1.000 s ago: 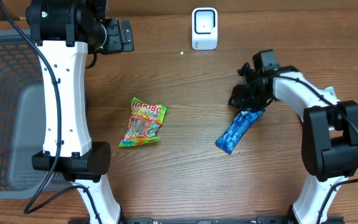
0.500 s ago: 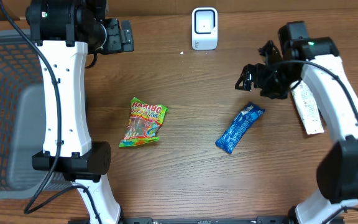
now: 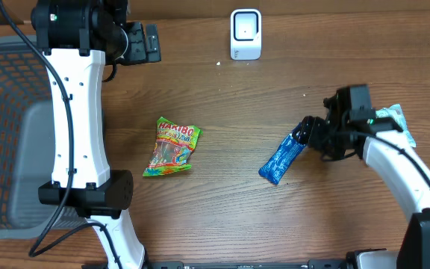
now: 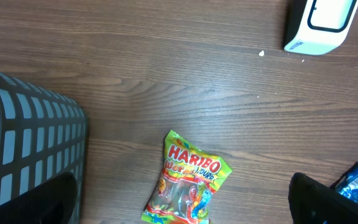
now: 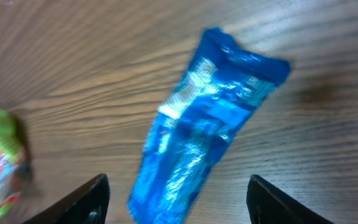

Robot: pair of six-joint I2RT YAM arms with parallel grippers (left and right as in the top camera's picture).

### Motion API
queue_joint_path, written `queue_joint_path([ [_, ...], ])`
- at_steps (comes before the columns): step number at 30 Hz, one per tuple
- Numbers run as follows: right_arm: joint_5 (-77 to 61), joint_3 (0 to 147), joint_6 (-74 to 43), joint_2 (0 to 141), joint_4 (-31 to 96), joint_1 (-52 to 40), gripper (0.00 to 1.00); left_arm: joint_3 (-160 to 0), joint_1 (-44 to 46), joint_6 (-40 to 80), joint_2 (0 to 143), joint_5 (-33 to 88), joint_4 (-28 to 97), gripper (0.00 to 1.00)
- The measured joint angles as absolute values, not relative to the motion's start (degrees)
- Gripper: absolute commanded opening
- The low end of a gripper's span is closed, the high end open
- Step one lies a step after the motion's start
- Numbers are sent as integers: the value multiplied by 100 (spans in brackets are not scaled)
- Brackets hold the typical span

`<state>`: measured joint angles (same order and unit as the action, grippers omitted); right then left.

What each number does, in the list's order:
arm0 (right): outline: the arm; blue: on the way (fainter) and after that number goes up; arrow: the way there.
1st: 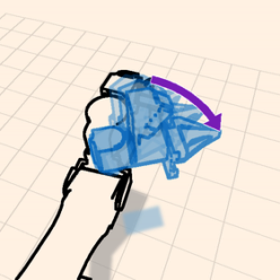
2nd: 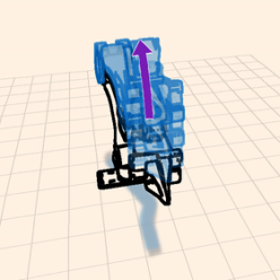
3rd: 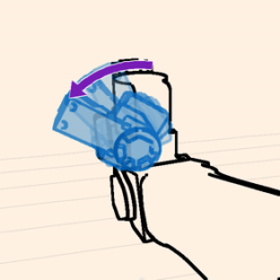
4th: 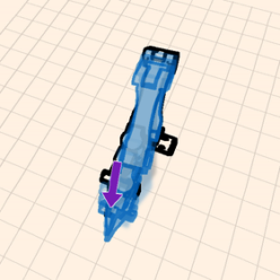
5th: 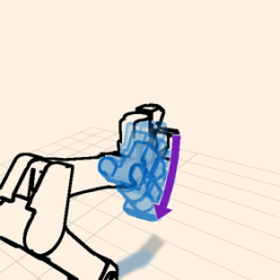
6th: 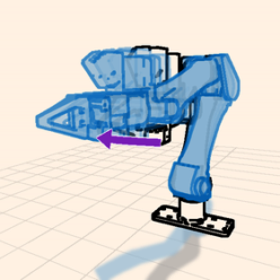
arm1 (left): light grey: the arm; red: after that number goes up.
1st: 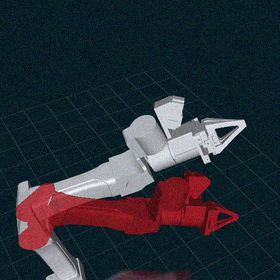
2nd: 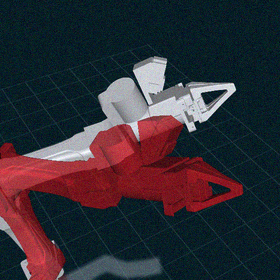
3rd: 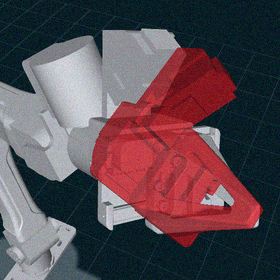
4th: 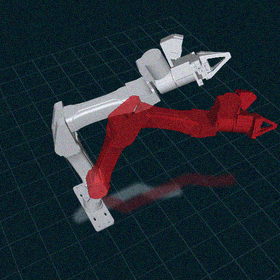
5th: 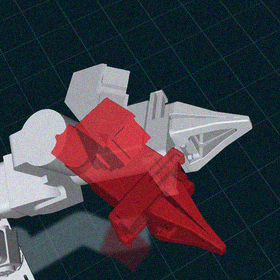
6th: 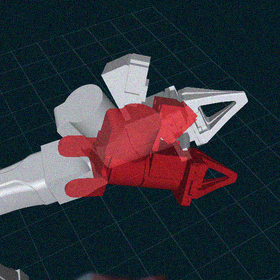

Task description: Scan the item barcode

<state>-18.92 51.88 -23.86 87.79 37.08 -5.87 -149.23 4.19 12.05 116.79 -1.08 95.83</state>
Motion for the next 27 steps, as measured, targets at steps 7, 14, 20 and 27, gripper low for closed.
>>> queue_joint_path([
  [7,-1859,4438,-2897,8978,2635,-572,70,-14923,419,1205,11679,-108,9581,100],
  [14,-2062,4239,-3087,9292,1839,-565,65,-14923,419,1205,11679,-106,9581,100],
  [20,-2565,4283,-2976,9609,1396,-556,47,-14923,419,1205,11679,-106,9583,100],
  [27,-2670,4246,-2338,9872,797,-563,19,-14923,419,1205,11679,-108,9581,100],
])
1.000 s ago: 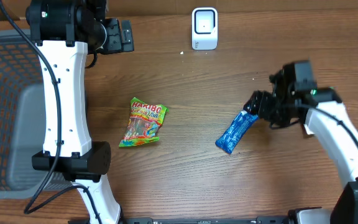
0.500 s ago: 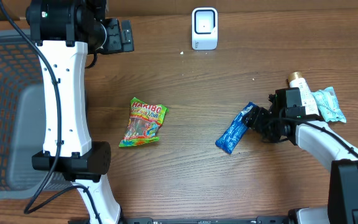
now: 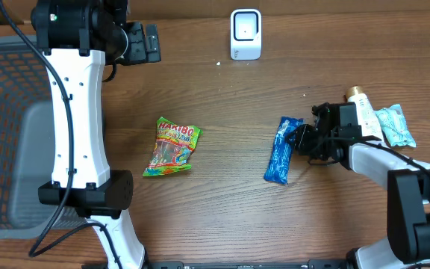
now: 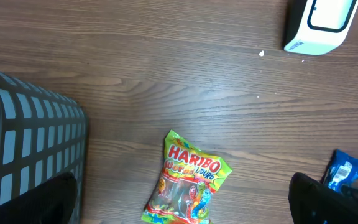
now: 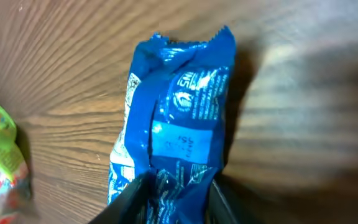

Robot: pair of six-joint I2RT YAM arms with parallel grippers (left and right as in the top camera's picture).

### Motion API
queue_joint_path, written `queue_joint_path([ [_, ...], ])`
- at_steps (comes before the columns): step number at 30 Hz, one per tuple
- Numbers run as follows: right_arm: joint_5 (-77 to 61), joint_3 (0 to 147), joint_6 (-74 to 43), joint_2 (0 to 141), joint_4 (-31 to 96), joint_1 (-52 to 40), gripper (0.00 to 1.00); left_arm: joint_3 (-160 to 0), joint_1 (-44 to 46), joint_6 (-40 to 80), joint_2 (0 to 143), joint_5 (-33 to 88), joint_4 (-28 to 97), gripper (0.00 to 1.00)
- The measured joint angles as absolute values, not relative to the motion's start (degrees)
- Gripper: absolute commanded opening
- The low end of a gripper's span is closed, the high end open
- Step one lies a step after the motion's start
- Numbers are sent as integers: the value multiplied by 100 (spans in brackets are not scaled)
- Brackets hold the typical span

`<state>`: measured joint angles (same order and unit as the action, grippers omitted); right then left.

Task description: Scan the item barcode

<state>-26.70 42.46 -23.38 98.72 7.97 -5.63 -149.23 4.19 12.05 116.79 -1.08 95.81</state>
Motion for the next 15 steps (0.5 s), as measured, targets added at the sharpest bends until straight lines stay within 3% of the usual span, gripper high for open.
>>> queue_joint_path([
  [2,-2659,4241,-2215,9904,735,-563,13,-14923,419,1205,11679,-106,9583,99],
  [4,-2679,4239,-2119,9907,744,-558,14,-14923,419,1205,11679,-106,9583,100],
  [5,-2720,4241,-2043,9907,786,-539,18,-14923,419,1205,11679,-106,9583,99],
  [7,-2875,4248,-1870,9907,932,-497,37,-14923,419,1205,11679,-106,9583,100],
  [10,-3295,4359,-1559,9907,1337,-410,52,-14923,419,1205,11679,-108,9583,100],
  [15,-3614,4477,-1323,9907,1804,-379,57,-14923,419,1205,11679,-106,9583,100],
])
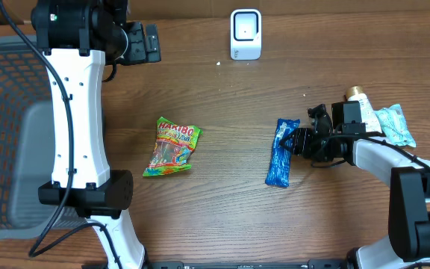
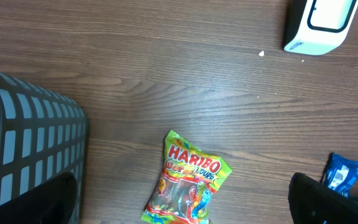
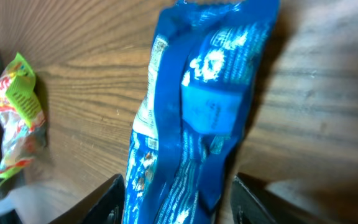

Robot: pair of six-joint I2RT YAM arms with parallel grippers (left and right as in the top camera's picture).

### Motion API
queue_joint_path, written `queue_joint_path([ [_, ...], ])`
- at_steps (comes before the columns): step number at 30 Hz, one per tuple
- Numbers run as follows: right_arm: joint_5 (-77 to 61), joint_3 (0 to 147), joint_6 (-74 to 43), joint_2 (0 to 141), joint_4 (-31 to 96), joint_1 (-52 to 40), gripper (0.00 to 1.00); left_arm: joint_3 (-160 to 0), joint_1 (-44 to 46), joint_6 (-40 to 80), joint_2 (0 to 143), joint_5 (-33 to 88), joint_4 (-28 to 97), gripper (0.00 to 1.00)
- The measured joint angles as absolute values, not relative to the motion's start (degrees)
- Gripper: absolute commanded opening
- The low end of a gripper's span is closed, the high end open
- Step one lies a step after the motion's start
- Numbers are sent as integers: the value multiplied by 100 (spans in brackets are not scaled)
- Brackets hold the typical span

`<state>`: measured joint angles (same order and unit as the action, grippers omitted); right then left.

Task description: Scan the item barcode

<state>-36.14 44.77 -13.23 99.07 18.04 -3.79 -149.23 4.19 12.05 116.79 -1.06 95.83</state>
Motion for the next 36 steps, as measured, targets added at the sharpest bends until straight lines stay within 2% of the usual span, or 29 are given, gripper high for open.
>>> queue_joint_path([
  [5,-3730,4486,-1260,9953,1885,-530,57,-14923,419,1205,11679,-108,9583,100],
  [7,-3846,4491,-1234,10047,1752,-620,53,-14923,419,1205,11679,-106,9583,100],
  [9,-3964,4512,-1216,10162,1656,-657,47,-14923,419,1205,11679,-106,9583,100],
  [11,-4071,4541,-1212,10265,1623,-657,33,-14923,419,1205,11679,-106,9583,100],
  [15,-4119,4563,-1221,10440,1603,-663,15,-14923,419,1205,11679,-108,9583,99],
  [20,-4248,4576,-1240,10606,1579,-668,4,-14923,419,1205,11679,-106,9583,99],
  [29,-4471,4668,-1192,10733,1634,-668,4,-14923,419,1205,11679,-108,9583,99],
  [36,-4477,5356,-637,10724,3177,-639,4,-14923,419,1205,11679,-106,9583,100],
])
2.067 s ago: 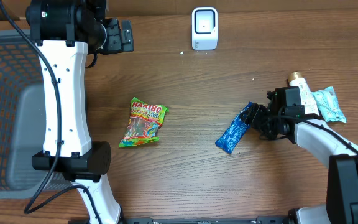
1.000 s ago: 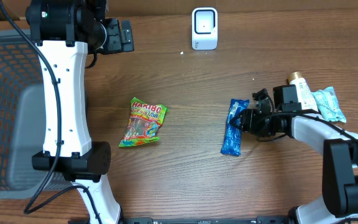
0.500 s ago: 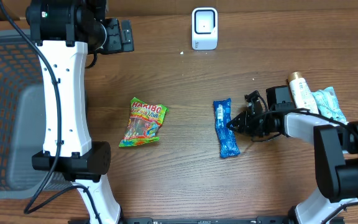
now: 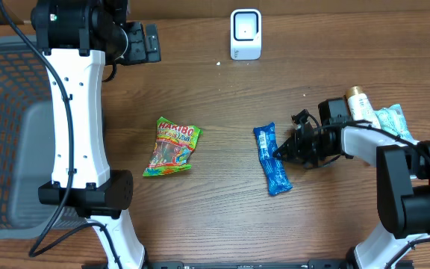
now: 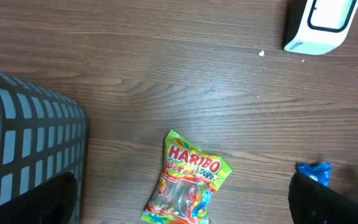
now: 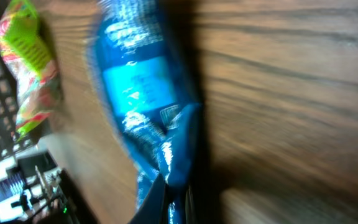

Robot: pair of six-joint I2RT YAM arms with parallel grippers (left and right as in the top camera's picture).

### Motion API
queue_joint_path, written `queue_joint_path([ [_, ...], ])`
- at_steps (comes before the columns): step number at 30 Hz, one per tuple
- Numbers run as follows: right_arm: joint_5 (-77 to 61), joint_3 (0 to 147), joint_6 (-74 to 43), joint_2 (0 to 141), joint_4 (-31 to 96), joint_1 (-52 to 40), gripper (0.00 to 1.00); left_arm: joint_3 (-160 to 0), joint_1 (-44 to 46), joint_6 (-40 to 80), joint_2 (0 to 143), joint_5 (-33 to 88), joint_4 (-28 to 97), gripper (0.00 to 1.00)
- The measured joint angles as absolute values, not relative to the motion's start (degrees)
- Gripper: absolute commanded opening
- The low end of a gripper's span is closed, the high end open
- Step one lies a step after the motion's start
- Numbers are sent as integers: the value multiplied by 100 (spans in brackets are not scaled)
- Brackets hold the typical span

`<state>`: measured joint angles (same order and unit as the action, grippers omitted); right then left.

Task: Scan the item barcode
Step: 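Lift the blue bar and carry it up toward the scanner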

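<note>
A blue snack packet [image 4: 272, 159] lies on the wooden table right of centre, and shows close up as the blue packet [image 6: 135, 93] in the right wrist view. My right gripper [image 4: 284, 152] lies low at its right edge, rolled over. The right gripper [image 6: 169, 186] is shut, pinching a fold of the packet's wrapper. A white barcode scanner [image 4: 245, 33] stands at the back centre. My left gripper [image 4: 142, 42] hangs high at the back left. The left gripper [image 5: 185, 211] is open and empty, with a corner of the blue packet [image 5: 314, 171] showing.
A Haribo bag [image 4: 172, 146] lies at centre left. A grey mesh basket [image 4: 6, 134] fills the left side. A small bottle [image 4: 358, 101] and a teal packet [image 4: 392, 123] lie at the right edge, behind my right arm.
My right gripper's fingers stood apart on either side of the blue packet and are now pinched on its edge. The packet's far end has swung left. The left arm is unchanged.
First my right gripper was open above the blue packet, which lay slanted. Then it was down at the packet's near end and the packet lay nearly straight. Then its fingers straddled the packet. Now they are shut on it and it leans the other way.
</note>
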<state>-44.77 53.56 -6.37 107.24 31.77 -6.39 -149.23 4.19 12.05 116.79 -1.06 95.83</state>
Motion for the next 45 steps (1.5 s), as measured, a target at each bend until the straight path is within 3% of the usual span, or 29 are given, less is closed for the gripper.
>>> queue_joint_path([
  [14,-5492,6845,-10,9456,3688,-648,4,-14923,419,1205,11679,-106,9583,100],
  [21,-7054,7116,-69,9209,3052,-648,4,-14923,419,1205,11679,-108,9581,100],
  [27,-8278,7201,-768,9207,1848,-648,4,-14923,419,1205,11679,-106,9583,100],
  [34,-8663,7210,-1822,9207,871,-648,4,-14923,419,1205,11679,-106,9583,100],
  [45,-8652,7210,-2447,9207,523,-648,4,-14923,419,1203,11679,-106,9583,100],
])
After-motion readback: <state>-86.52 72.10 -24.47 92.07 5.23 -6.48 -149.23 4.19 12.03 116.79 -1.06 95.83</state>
